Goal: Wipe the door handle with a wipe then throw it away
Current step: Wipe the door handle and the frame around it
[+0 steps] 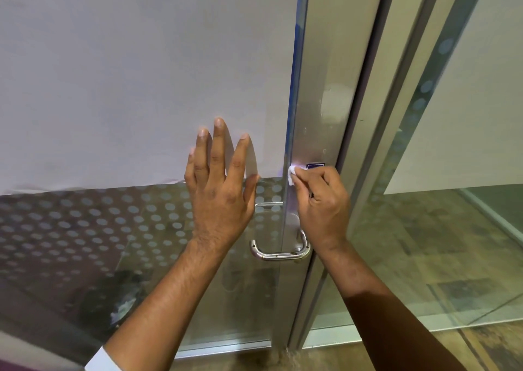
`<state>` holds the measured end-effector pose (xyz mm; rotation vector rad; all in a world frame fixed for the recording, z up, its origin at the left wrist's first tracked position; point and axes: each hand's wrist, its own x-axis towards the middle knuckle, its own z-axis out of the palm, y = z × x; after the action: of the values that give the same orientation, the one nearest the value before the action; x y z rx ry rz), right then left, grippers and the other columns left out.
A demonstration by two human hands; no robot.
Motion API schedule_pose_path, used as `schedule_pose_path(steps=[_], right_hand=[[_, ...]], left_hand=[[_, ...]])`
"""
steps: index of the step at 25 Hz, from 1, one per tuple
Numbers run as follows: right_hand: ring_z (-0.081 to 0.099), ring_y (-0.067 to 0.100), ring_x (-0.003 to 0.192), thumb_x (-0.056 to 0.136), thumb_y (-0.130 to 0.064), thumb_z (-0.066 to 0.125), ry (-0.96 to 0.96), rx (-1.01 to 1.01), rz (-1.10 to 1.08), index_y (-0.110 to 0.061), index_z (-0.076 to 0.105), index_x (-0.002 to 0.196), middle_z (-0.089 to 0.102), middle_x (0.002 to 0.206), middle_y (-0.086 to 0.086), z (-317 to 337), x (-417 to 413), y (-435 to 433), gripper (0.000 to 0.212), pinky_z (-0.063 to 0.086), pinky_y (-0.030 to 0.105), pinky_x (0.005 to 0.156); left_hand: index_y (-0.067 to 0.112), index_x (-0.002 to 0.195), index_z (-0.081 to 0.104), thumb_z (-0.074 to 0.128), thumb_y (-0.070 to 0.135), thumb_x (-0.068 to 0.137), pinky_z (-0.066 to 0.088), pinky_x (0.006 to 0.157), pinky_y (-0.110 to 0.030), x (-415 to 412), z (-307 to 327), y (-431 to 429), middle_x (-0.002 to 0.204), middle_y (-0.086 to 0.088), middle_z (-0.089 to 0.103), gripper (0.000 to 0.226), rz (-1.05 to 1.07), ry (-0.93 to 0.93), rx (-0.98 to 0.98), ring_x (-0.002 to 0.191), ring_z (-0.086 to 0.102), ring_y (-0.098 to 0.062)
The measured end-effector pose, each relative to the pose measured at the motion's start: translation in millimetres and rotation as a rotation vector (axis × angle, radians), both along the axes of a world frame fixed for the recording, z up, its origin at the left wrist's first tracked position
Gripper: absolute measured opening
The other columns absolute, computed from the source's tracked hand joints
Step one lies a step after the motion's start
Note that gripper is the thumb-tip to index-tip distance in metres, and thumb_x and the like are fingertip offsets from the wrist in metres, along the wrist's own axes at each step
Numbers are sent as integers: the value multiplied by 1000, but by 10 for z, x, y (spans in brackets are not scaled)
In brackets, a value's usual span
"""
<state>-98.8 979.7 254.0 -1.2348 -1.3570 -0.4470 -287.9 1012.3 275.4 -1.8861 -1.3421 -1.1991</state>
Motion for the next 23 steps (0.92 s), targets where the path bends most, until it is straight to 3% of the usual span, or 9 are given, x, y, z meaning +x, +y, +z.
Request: schedule_pose_path(steps=[6,13,16,19,23], right_hand=[[63,22,77,97,-25,76,-145,-161,-72,-17,78,98,68,86,1,-478,25,-157,9,57,37,61],[61,19,76,100,-25,72,-101,5,-87,-13,81,96,69,83,3,214,82,-14,15,49,24,64],[58,20,72,100,-20,73,-129,28,-110,-13,80,98,64,80,3,302,65,33,10,48,27,58],[54,21,68,100,-11,73,-240,-22,-131,-13,76,98,58,77,4,72,44,23,4,49,35,51],[51,21,69,96,-15,77,-364,-200,-116,-13,75,102,58,75,4,-462,60,-107,6,47,35,55]], left_hand=[[20,165,38,63,47,104,23,128,-56,-1,11,-1,176,-19,21,71,10,4,-8,164,16,-39],[20,165,38,64,46,104,26,126,-57,15,12,-21,176,-20,20,71,11,2,-12,164,15,-39],[20,164,39,63,46,104,27,126,-58,18,22,-27,176,-21,21,70,12,1,-18,163,15,-39],[20,165,38,62,47,105,27,127,-59,25,22,-35,176,-21,21,70,11,0,-28,163,16,-40],[20,164,38,61,48,105,29,125,-59,-5,33,-42,176,-21,21,69,9,18,-34,163,15,-39]])
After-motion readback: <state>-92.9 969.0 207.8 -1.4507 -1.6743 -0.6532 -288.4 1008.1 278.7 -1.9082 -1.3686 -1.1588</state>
